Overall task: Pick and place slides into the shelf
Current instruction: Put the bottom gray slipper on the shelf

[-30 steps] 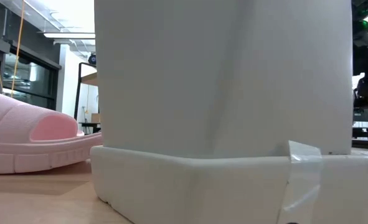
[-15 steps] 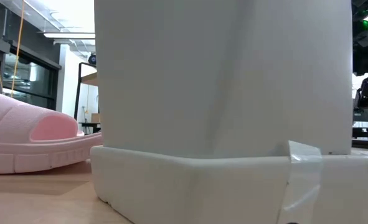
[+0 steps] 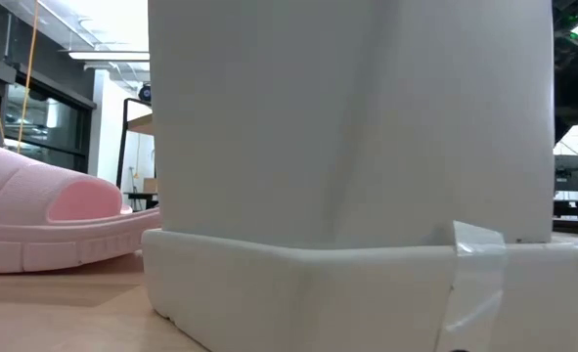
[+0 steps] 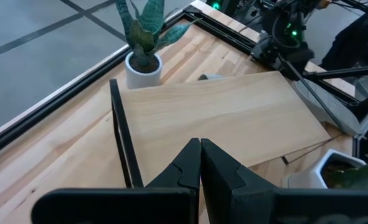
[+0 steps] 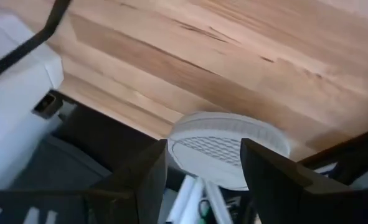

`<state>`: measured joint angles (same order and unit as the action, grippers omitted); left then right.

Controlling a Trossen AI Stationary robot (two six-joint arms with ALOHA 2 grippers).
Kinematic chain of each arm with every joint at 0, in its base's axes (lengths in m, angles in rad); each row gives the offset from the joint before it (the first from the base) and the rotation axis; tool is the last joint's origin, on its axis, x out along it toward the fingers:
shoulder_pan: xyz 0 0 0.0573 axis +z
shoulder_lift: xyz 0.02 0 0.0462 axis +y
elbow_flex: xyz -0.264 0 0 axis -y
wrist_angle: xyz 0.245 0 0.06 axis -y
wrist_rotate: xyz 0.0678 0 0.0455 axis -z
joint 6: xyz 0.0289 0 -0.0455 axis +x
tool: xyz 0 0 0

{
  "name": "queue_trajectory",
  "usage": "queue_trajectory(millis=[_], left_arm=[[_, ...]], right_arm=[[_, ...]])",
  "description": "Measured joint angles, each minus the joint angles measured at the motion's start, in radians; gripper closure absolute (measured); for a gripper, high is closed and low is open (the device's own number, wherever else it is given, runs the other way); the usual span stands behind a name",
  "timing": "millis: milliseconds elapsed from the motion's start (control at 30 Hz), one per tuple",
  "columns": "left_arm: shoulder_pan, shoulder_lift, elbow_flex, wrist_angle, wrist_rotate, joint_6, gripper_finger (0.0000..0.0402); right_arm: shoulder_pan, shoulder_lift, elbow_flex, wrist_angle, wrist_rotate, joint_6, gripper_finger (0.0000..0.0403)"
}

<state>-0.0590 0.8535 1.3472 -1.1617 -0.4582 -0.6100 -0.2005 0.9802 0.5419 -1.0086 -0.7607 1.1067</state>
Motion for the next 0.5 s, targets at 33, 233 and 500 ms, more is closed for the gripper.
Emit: queue_trajectory(millis=[33, 233, 500], left_arm=[[0.000, 0.000, 0.000, 0.000, 0.007, 0.000, 0.0401], [0.000, 0.000, 0.000, 0.000, 0.050, 0.001, 0.0401], [0.000, 0.000, 0.000, -0.001, 0.051, 0.005, 0.0401]], right_arm=[[0.000, 0.000, 0.000, -0.004, 0.000, 0.027, 0.0210], [0.000, 0.000, 0.000, -0.019, -0.001, 0.155, 0.0210], [0.000, 0.000, 0.000, -0.019, -0.001, 0.155, 0.0210]])
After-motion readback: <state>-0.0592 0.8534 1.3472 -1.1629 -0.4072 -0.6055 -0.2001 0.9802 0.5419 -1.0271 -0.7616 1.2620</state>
